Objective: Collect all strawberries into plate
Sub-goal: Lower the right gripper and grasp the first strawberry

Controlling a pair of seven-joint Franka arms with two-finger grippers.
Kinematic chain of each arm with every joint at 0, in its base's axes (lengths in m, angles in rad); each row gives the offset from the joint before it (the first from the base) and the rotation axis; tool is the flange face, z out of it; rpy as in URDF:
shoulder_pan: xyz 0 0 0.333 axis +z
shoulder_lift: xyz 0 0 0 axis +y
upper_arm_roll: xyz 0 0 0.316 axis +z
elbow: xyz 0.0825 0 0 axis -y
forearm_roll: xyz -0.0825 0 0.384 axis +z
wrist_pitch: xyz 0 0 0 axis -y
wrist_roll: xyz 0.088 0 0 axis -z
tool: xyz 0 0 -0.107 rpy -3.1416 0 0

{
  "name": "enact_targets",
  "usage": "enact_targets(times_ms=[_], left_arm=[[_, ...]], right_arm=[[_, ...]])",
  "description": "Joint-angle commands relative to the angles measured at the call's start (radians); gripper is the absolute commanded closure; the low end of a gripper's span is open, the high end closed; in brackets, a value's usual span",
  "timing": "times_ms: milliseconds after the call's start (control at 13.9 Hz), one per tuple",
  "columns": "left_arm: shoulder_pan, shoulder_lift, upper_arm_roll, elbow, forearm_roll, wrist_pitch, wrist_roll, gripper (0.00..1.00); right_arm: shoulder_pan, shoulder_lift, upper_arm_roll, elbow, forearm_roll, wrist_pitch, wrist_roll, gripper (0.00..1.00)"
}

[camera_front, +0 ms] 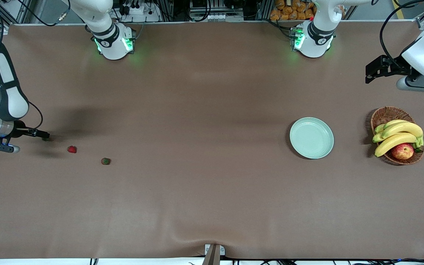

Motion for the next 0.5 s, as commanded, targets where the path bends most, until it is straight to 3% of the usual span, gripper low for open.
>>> enact_targets(times_ms=[0, 72, 433], left_arm=[[0.010, 0.007, -0.004, 0.013, -0.009, -0.012, -0.006, 0.00], [0.010, 0.008, -0.004, 0.013, -0.009, -0.012, -0.006, 0.00], [0.034, 0.018, -0.002, 0.013, -0.009, -0.012, -0.006, 0.00]], right_arm=[[-0.022, 0.034, 0.013, -0.001, -0.012, 0.047, -0.024, 0.24], [-0.022, 0.039, 0.013, -0.001, -0.012, 0.053, -0.025, 0.26], [-0.024, 0.057, 0.013, 0.000, -0.012, 0.055, -0.024, 0.57]])
